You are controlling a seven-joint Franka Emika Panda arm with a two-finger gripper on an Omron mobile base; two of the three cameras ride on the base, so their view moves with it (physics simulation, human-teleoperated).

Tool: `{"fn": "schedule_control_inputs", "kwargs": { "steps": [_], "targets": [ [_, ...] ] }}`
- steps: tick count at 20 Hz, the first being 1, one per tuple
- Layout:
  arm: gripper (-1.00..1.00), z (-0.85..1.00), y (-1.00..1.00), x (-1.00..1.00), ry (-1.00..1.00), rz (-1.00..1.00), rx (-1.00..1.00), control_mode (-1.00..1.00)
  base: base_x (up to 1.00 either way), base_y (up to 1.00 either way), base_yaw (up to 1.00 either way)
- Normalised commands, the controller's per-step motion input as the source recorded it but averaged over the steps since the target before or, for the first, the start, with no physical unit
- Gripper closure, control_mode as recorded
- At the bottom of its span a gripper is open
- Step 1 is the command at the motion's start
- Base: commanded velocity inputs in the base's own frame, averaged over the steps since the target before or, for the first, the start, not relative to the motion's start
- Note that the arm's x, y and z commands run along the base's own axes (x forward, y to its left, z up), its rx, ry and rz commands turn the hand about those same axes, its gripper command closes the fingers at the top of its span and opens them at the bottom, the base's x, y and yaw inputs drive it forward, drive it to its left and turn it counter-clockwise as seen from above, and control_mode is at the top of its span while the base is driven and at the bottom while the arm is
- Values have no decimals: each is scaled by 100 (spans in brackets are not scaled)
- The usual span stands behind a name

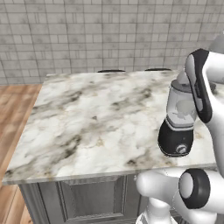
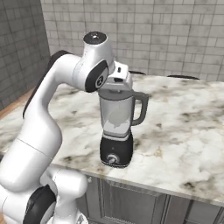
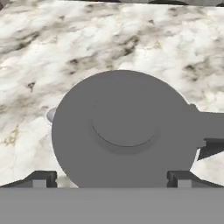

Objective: Grab the lime and lemon wedge from the fridge, place them in the blender, close the lid, and turn on the blender to create a marinade.

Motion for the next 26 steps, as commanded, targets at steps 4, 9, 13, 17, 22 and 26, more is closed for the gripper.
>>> {"fn": "schedule_control_inputs", "kwargs": {
  "steps": [4, 9, 13, 17, 22, 26],
  "targets": [
    [-100, 39, 0, -67, -20, -5, 0, -100, 0, 0, 0],
    [100, -11, 3, -97, -9, -6, 0, -100, 0, 0, 0],
    [100, -75, 24, -92, 0, -5, -2, -100, 0, 0, 0],
    [100, -63, 10, -65, 8, -3, 0, -100, 0, 0, 0],
    [100, -28, 0, -20, 13, 0, 0, -100, 0, 0, 0],
    [100, -18, 0, 0, 3, 0, 0, -100, 0, 0, 0]
  ]
}}
